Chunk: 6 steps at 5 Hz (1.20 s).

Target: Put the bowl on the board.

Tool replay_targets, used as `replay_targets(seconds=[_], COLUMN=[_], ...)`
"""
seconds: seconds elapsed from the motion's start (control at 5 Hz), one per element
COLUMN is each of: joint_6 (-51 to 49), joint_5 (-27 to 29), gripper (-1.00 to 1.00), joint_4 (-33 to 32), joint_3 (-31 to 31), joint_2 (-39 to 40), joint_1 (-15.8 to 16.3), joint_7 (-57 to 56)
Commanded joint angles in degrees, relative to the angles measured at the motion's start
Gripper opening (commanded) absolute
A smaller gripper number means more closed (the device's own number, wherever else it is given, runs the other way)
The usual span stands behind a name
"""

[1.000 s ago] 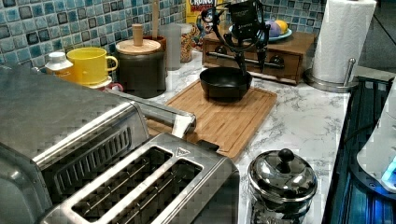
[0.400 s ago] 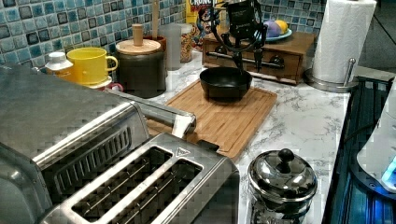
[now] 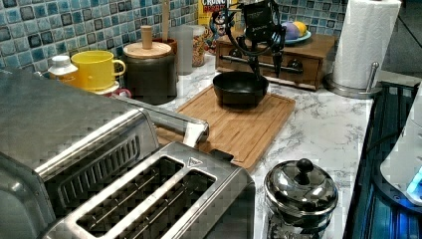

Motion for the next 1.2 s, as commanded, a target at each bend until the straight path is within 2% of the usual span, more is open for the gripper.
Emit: replay_targets(seconds=[0.2, 0.4, 0.6, 1.0, 1.2], joint_6=[0.6, 0.6, 0.6, 0.6, 0.6], joint_5=[0.4, 0.3, 0.4, 0.4, 0.5], gripper=[0.00, 0.00, 0.00, 0.00, 0.00], joint_4=[5.7, 5.7, 5.7, 5.7, 5.7], joint_3=[0.1, 2.4, 1.2, 1.4, -0.6], joint_2=[-1.1, -1.1, -1.1, -1.1, -1.1], joint_1=[0.1, -2.2, -1.0, -1.2, 0.8], joint_7=[1.1, 1.2, 1.1, 1.1, 1.0])
